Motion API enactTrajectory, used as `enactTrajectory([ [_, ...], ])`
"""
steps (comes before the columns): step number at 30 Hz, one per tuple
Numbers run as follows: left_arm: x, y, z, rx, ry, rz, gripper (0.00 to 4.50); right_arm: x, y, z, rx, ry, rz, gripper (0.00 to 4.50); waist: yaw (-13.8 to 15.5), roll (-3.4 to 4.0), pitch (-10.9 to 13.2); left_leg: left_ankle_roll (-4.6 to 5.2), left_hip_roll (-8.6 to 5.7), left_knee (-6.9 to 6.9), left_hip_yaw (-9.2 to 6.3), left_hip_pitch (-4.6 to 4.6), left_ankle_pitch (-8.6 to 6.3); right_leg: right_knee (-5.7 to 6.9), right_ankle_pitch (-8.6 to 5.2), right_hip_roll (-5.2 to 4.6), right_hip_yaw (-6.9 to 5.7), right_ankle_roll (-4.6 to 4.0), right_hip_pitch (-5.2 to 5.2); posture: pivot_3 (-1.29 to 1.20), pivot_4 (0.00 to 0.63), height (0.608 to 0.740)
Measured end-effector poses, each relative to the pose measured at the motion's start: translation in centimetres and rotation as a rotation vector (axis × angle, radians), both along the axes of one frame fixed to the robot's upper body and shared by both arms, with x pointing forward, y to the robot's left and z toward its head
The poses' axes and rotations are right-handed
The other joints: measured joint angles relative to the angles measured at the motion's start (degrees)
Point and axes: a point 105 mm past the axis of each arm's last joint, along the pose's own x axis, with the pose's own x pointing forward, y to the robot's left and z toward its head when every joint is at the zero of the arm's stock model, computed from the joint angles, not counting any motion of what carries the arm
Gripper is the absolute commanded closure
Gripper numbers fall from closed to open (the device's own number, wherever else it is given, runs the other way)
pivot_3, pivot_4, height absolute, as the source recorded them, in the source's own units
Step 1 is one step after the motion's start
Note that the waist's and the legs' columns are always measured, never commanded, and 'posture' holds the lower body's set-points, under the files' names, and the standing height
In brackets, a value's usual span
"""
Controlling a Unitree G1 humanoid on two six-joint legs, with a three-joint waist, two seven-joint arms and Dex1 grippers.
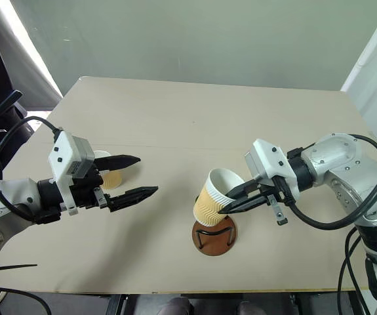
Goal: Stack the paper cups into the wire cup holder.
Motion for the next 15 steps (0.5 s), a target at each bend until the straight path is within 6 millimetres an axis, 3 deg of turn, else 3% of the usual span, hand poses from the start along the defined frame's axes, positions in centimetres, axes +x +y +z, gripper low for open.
enactTrajectory([
  [6, 0.0, 0.0, 0.0, 0.0, -0.002, 0.0, 0.0, 0.3, -0.1, 0.0, -0.005, -0.023, -0.009, 1.05, -0.01, -0.01, 0.0, 0.0, 0.0, 0.01, 0.0, 0.01, 0.0, 0.02, 0.0, 0.0, 0.0, 0.0, 0.0, 0.0, 0.15, 0.74],
  [9, 0.1, 0.0, 0.1, 0.0, -0.004, 0.002, 0.0, 2.5, -0.9, 0.3, 0.0, -0.065, -0.092, 0.03, -0.02, -0.01, -0.01, 0.01, 0.0, 0.05, 0.0, 0.02, 0.0, 0.09, 0.01, -0.02, 0.01, 0.0, 0.0, 0.0, 0.15, 0.74],
  [13, 0.2, 0.0, 0.1, 0.0, -0.006, 0.0, 0.0, 8.5, -2.5, 2.2, 0.038, -0.21, -0.332, 0.01, -0.08, -0.01, -0.01, 0.03, 0.04, 0.06, -0.03, 0.09, 0.05, 0.3, 0.1, -0.03, -0.04, -0.09, -0.08, 0.0, 0.15, 0.74],
  [15, 0.2, -0.3, 0.2, 0.003, -0.009, -0.012, 0.0, 11.1, -3.8, 2.0, 0.017, -0.237, -0.444, 0.01, -0.08, -0.02, -0.01, 0.01, 0.04, 0.03, -0.03, 0.06, 0.11, 0.45, 0.11, -0.04, -0.04, -0.13, -0.18, 0.0, 0.15, 0.74],
])
